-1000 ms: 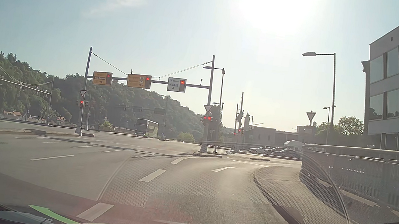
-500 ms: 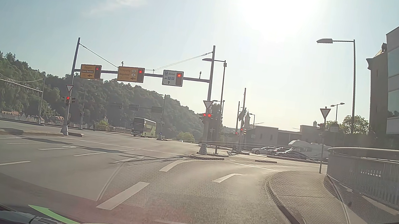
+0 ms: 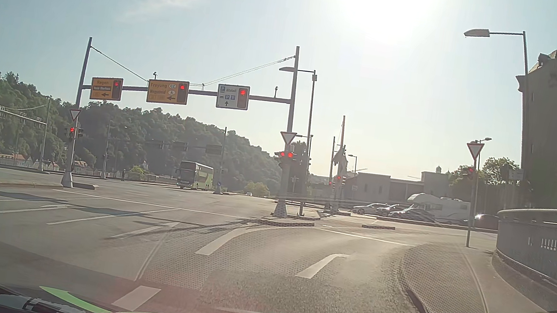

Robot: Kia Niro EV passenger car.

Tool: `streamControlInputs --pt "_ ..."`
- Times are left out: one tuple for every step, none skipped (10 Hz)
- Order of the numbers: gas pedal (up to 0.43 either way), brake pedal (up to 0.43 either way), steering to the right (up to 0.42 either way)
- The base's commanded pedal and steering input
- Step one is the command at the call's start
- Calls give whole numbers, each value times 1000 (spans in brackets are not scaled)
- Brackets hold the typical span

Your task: Follow the waypoints while adhering to traffic rules and regulations

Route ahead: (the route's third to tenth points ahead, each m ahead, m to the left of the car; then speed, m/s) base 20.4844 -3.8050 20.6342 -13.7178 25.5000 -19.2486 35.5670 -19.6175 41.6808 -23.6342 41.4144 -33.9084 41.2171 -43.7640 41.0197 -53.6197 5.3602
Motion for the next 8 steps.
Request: streamControlInputs --pt "0 146 18" --pt "0 146 21" --pt "0 146 26" --pt "0 146 32" --pt "0 134 36" --pt "0 128 40" --pt "0 122 45" --pt "0 110 49"
